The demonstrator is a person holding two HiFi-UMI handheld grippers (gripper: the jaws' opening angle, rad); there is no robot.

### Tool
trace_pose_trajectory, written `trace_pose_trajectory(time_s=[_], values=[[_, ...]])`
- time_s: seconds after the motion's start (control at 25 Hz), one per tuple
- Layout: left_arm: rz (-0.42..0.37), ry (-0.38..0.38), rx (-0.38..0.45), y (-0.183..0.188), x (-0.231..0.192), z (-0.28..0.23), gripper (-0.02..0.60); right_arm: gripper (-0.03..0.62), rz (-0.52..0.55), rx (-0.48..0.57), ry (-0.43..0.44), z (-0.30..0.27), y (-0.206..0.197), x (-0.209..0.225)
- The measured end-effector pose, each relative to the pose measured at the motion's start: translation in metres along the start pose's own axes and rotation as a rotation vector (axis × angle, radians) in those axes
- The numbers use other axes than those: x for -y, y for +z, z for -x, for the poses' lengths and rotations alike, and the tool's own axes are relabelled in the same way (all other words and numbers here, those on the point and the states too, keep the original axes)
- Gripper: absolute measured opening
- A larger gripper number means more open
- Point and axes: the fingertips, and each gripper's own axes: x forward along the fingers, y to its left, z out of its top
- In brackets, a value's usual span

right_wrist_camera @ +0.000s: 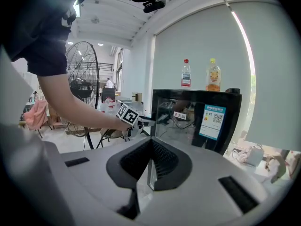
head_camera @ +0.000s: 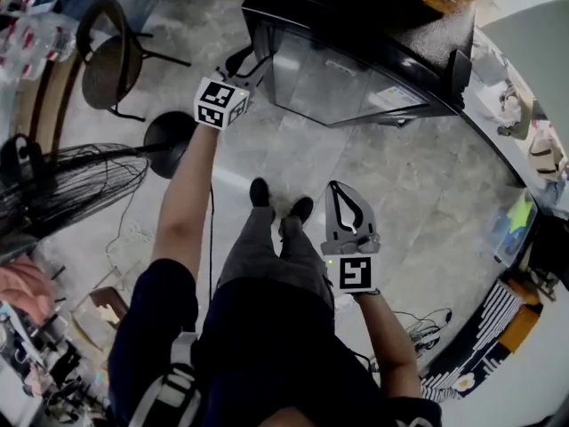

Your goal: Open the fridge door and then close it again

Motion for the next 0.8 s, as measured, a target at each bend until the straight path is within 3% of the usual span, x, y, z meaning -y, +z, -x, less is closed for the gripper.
trace_pose_trajectory(time_s=[0.4, 0.8], values=[[-0.014, 0.03, -0.026, 0.002, 0.005, 0.001, 0.19, 0.018, -0.015, 0.0, -0.013, 0.008, -0.001, 0.006], [-0.024, 0.077, -0.031, -0.017, 0.039, 0.061, 0.158, 0.018, -0.004, -0.009, -0.003, 0.02, -0.003, 0.002]])
